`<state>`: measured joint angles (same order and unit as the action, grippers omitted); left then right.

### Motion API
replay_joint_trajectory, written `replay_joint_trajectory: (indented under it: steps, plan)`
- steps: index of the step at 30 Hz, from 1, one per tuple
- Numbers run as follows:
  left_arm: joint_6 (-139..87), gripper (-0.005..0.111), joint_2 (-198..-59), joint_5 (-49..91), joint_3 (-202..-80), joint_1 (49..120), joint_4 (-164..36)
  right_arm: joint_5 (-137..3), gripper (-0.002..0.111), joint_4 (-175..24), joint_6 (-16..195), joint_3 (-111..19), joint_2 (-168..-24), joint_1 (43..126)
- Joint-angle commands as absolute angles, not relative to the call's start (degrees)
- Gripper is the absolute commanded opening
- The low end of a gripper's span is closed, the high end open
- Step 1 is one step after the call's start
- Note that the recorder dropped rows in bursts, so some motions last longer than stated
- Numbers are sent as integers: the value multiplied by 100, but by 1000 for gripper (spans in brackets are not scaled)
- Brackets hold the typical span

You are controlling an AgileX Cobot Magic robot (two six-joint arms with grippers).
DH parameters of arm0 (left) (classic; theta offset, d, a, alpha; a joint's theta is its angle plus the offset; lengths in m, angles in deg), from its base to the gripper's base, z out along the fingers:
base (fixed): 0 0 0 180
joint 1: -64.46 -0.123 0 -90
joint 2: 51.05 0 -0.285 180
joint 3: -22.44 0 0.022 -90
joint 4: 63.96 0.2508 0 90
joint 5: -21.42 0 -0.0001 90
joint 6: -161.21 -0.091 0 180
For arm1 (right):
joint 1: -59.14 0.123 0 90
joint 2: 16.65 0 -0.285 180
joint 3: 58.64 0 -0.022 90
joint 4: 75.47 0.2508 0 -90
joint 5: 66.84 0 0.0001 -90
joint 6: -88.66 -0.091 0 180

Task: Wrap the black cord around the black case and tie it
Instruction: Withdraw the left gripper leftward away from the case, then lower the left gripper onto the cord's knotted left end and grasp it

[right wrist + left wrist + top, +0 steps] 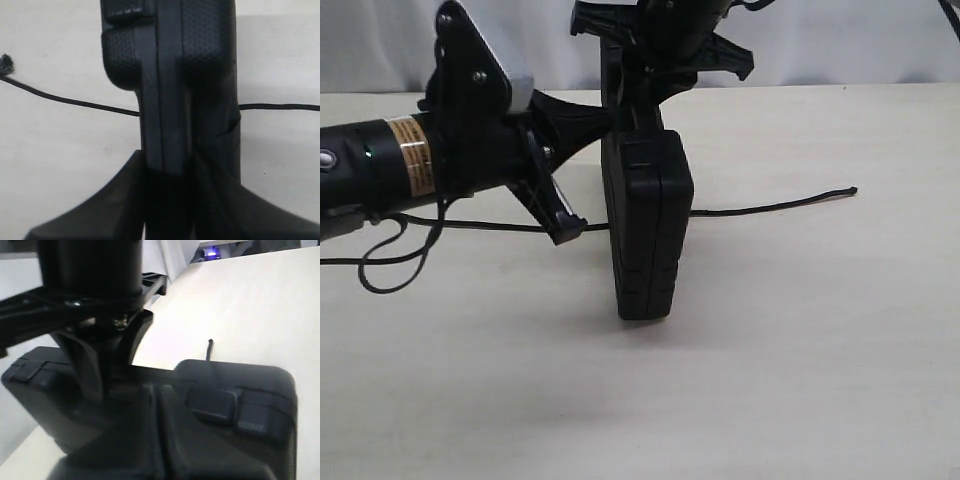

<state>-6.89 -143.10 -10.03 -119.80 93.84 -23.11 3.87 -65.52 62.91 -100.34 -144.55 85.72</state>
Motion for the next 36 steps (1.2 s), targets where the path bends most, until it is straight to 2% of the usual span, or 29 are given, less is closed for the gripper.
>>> replay_joint_trajectory:
  steps: [1, 6, 14, 18, 25, 32, 35, 36]
  plan:
    - [-636, 0, -13674, -150, -11971, 9384, -2623, 312, 4, -6373, 6233, -10066, -14393, 8592]
    - [-710, 0, -13304, 268, -11971, 9182, -3318, 312, 4, -6373, 6233, -10066, -14393, 8592]
    - [-698, 0, -13304, 227, -11971, 8084, -5503, 312, 4, -6373, 6233, -10066, -14393, 8592]
    - [-698, 0, -13304, 452, -12015, 7691, -5908, 312, 4, -6373, 6233, -10066, -14393, 8592]
    - [-798, 0, -13749, 3278, -13103, 6808, -5853, 312, 4, -6373, 6233, -10066, -14393, 8592]
    - [-2656, 0, -14859, 5549, -14220, 6684, -5864, 312, 4, -6373, 6233, -10066, -14393, 8592]
    - [-3037, 11, -15360, 5985, -14567, 6684, -5861, 312, 4, -6373, 6233, -10066, -14393, 8592]
    - [-3196, 19, -15521, 6052, -14667, 6684, -5861, 312, 4, -6373, 6233, -10066, -14393, 8592]
